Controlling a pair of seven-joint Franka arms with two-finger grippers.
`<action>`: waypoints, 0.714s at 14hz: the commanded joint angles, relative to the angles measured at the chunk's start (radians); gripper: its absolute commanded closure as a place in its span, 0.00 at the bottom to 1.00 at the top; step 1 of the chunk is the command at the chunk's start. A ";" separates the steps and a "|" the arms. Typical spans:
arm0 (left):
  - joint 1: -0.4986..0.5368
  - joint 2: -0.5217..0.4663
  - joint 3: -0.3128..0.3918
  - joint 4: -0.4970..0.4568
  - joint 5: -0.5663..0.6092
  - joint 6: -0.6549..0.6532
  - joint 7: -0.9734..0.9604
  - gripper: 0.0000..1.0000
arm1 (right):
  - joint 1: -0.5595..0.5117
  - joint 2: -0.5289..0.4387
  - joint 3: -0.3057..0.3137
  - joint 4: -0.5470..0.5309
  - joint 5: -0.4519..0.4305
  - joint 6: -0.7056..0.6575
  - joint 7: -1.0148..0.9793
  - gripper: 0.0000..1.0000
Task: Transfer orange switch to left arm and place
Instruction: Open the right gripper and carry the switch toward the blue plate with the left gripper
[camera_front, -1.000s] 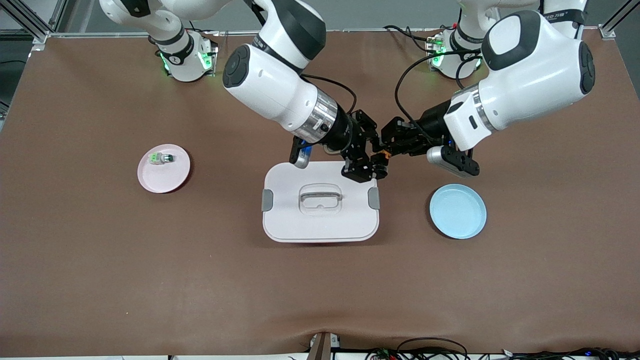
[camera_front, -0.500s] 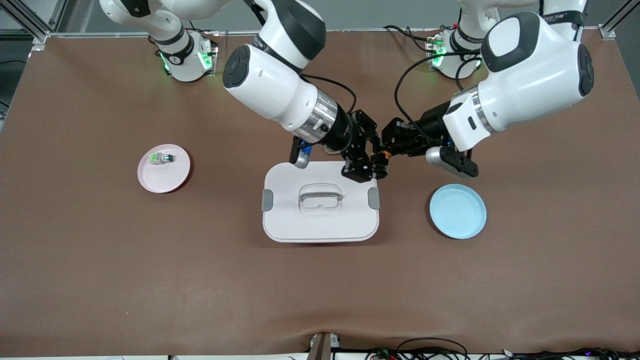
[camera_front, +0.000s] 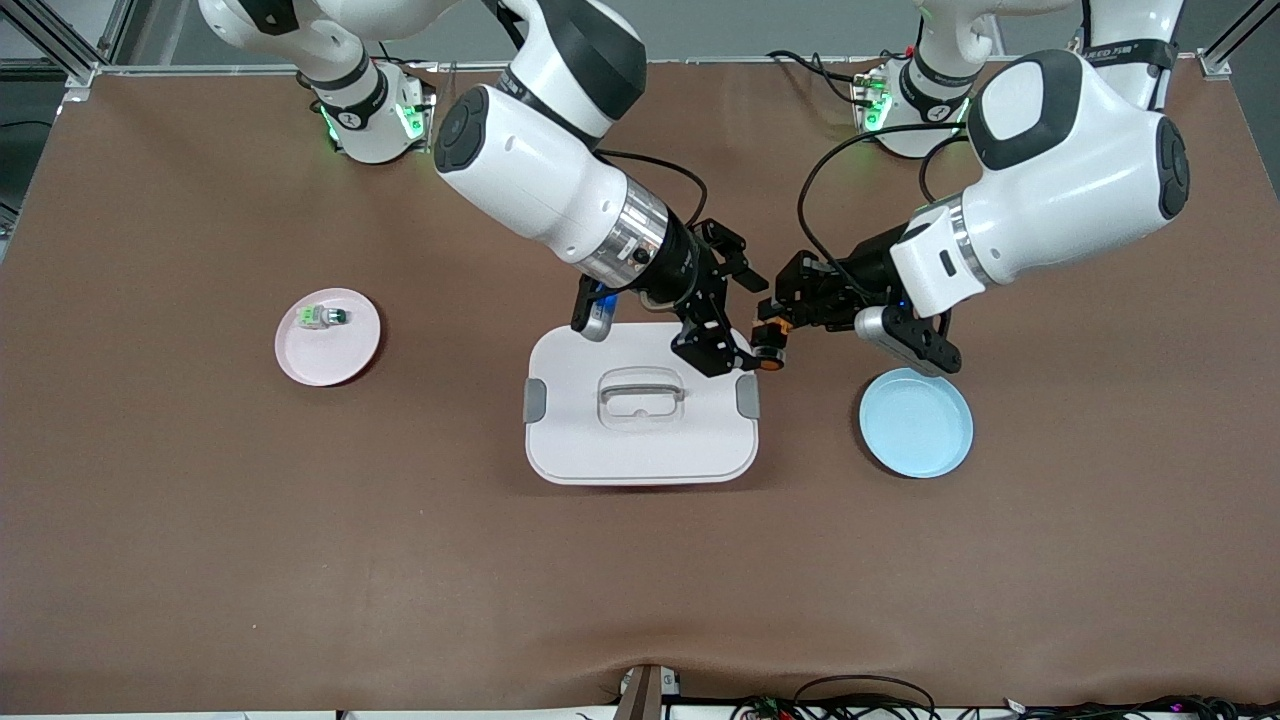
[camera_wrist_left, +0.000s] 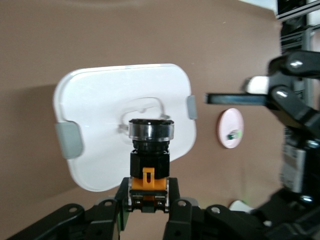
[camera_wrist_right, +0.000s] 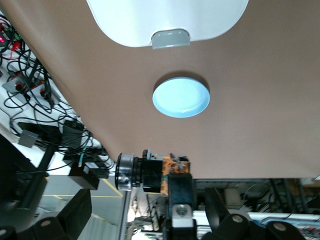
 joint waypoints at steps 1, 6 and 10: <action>0.022 0.006 0.000 0.007 0.087 -0.024 0.069 1.00 | -0.029 -0.002 0.004 0.020 -0.009 -0.130 -0.140 0.00; 0.079 0.047 0.001 0.002 0.264 -0.092 0.284 1.00 | -0.101 -0.086 0.004 0.010 -0.103 -0.436 -0.497 0.00; 0.139 0.110 0.001 0.002 0.397 -0.101 0.588 1.00 | -0.173 -0.131 0.004 0.007 -0.248 -0.725 -0.735 0.00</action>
